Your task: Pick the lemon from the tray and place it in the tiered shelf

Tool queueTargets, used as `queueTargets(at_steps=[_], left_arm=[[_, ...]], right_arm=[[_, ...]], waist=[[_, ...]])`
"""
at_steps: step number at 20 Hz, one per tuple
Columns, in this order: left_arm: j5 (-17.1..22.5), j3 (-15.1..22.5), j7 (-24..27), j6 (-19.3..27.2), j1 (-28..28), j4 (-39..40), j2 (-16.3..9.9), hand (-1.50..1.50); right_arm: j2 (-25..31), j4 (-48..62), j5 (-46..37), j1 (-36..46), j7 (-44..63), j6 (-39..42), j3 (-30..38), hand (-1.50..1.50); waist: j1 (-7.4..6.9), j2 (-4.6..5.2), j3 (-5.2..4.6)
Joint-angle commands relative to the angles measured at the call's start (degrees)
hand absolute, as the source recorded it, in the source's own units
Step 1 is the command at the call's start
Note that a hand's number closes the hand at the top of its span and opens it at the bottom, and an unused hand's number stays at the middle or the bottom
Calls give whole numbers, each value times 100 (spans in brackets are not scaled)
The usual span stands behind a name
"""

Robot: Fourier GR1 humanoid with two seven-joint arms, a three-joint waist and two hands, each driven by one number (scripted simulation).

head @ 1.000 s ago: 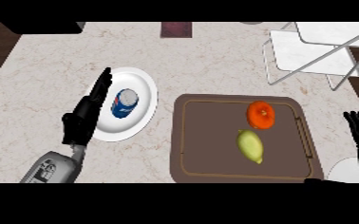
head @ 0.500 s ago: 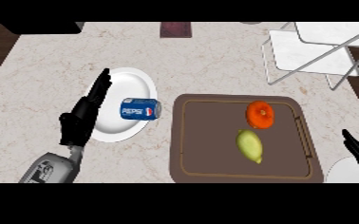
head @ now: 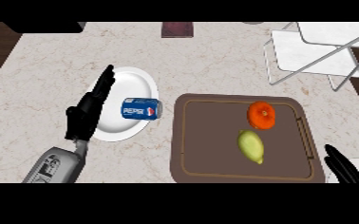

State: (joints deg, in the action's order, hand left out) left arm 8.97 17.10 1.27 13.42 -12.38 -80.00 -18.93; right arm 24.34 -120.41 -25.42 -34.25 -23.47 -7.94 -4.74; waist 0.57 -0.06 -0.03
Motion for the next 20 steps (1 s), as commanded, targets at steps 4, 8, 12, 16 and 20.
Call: queueTargets(at_steps=[4,8,12,16,20], left_arm=[[-91,-347,-199,-308,157,-314,-4,0],[-322,-430,-243,-369,-228,43,305,0],[-565,-343,178,-359,275,99,562,0],[-748,-337,-58,-348,616,-501,631,0],[-790,-532,-768,-525,367,-924,459,0]], right_arm=[[-707,232,-938,0,43,-320,-477,-150],[-996,350,-1096,249,170,-333,-604,-150],[-935,-165,-1089,-154,302,-110,-517,-150],[-1102,382,-1156,326,236,-136,-446,-150],[-1316,438,-1352,286,329,-250,-565,-150]], waist=[[-39,-1,3],[-27,4,3],[-14,2,1],[-45,0,4],[-47,-4,5]])
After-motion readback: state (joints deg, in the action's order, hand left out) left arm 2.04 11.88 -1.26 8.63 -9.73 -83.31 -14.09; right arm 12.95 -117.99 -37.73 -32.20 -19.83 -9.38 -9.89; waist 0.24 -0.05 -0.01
